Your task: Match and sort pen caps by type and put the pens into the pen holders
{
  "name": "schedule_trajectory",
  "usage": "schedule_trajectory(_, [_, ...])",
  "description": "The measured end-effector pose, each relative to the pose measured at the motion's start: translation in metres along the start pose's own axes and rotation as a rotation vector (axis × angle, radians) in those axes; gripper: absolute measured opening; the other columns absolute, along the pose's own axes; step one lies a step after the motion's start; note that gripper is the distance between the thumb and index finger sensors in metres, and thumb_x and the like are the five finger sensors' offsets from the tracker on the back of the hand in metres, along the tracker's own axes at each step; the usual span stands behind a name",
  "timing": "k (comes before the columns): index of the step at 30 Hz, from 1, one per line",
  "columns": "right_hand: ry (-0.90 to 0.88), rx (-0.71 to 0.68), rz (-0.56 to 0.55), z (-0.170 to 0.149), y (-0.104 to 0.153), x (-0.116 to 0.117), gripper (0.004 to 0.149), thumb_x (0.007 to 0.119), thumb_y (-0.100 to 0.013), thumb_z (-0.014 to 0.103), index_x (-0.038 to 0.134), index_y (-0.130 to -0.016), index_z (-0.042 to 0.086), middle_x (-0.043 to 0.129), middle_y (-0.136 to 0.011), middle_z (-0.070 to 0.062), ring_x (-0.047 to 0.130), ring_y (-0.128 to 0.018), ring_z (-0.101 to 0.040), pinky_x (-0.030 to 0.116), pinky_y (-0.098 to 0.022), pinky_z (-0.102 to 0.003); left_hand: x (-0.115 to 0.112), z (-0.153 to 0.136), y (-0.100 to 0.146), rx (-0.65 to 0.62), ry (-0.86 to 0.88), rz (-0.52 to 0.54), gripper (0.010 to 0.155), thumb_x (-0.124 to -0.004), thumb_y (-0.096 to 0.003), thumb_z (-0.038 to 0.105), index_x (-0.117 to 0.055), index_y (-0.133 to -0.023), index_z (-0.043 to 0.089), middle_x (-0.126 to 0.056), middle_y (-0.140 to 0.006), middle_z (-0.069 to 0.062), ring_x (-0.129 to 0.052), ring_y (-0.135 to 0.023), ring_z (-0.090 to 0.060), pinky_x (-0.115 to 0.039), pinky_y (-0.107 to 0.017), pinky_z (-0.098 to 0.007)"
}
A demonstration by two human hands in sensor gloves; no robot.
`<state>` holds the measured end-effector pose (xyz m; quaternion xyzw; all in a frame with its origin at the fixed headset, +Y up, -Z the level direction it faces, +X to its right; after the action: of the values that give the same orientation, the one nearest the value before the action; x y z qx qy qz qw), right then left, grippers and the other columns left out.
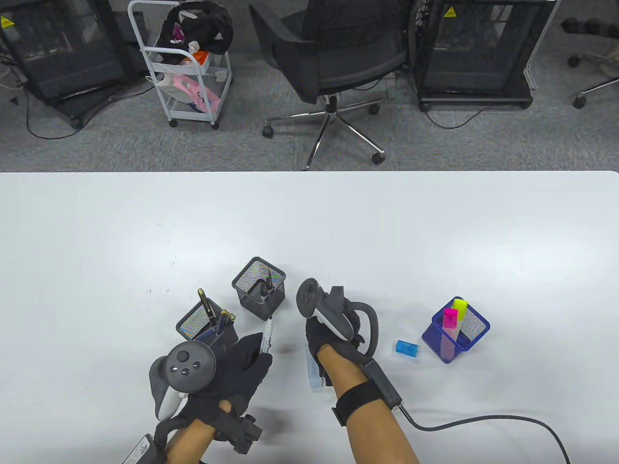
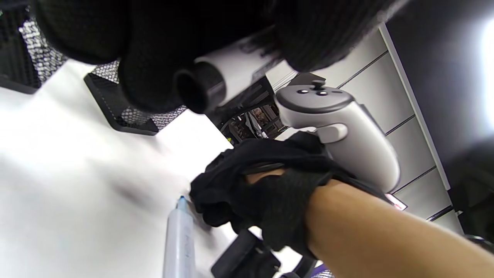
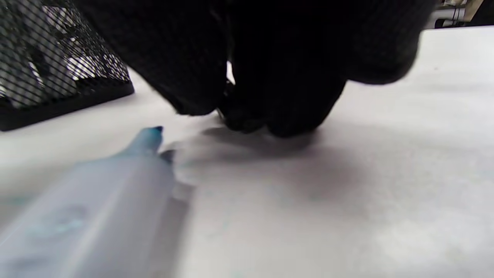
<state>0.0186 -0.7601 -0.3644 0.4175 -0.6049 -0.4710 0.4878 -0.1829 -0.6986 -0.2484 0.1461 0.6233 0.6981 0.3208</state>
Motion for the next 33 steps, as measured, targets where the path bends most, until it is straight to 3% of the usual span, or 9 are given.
schedule_trajectory(8, [-0.229,-0.126,-0.036,-0.011,0.026,-0.043,0.064,0.096,-0.041,0.031,0.069,-0.090,0.000,0.097,-0.070,-0.022,0.108,-0.051,-0.032,0.094,-0.036,-0.041,0.003,-0.002,0.000,0.008,-0.002,0.013,0.055,-0.081,-0.0489,0.037,-0.077,-0.096,0.009,-0.097,-0.078,-0.020,-0.100,-0.061,-0.039,-0.073,-0.054,-0.070])
schedule_trajectory(11, [-0.342,-0.266,-0.046,-0.012,0.046,-0.061,0.065,0.096,-0.041,0.031,0.068,-0.090,-0.001,0.097,-0.070,-0.022,0.108,-0.051,-0.033,0.093,-0.036,-0.042,0.003,-0.001,0.001,0.003,-0.024,0.016,0.054,-0.081,-0.0489,0.036,-0.078,-0.096,0.010,-0.097,-0.078,-0.020,-0.099,-0.061,-0.040,-0.072,-0.055,-0.070])
schedule_trajectory(16, [-0.329,-0.571,-0.142,-0.009,0.092,-0.085,0.065,0.095,-0.041,0.031,0.067,-0.091,0.000,0.097,-0.071,-0.022,0.108,-0.052,-0.032,0.093,-0.038,-0.041,0.005,0.009,0.002,-0.041,-0.128,0.022,0.054,-0.082,-0.0486,0.036,-0.080,-0.097,0.013,-0.095,-0.079,-0.020,-0.097,-0.064,-0.040,-0.070,-0.056,-0.071])
schedule_trajectory(23, [-0.120,-0.746,-0.301,-0.009,0.142,-0.089,0.067,0.095,-0.042,0.030,0.065,-0.093,-0.001,0.097,-0.072,-0.021,0.107,-0.052,-0.032,0.092,-0.039,-0.042,-0.005,0.025,0.005,-0.139,-0.256,-0.024,0.052,-0.084,-0.0476,0.034,-0.084,-0.097,0.018,-0.090,-0.083,-0.022,-0.092,-0.068,-0.040,-0.067,-0.058,-0.073])
schedule_trajectory(29, [-0.003,-0.802,-0.263,0.000,0.156,-0.076,0.069,0.095,-0.042,0.029,0.063,-0.094,-0.002,0.096,-0.072,-0.022,0.107,-0.053,-0.033,0.092,-0.040,-0.042,-0.016,0.046,0.011,-0.227,-0.498,-0.003,0.051,-0.083,-0.0466,0.032,-0.085,-0.096,0.021,-0.085,-0.087,-0.023,-0.089,-0.071,-0.040,-0.065,-0.059,-0.073])
schedule_trajectory(33, [0.038,-0.822,-0.230,0.006,0.159,-0.071,0.069,0.095,-0.042,0.029,0.062,-0.095,-0.001,0.096,-0.073,-0.021,0.107,-0.054,-0.033,0.092,-0.040,-0.042,-0.025,0.053,0.013,-0.265,-0.558,-0.019,0.051,-0.082,-0.0460,0.030,-0.085,-0.096,0.022,-0.084,-0.088,-0.023,-0.087,-0.073,-0.041,-0.065,-0.060,-0.074])
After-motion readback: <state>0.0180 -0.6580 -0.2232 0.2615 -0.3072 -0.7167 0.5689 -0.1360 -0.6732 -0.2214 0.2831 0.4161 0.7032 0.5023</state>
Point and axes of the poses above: the tracker on the back of each hand, its own z axis roughly to the thumb side, its own y axis roughly from the fingertips to the wrist, x = y × z, the point moved 5 cm from there along -y, roughly from the wrist to the fingertips
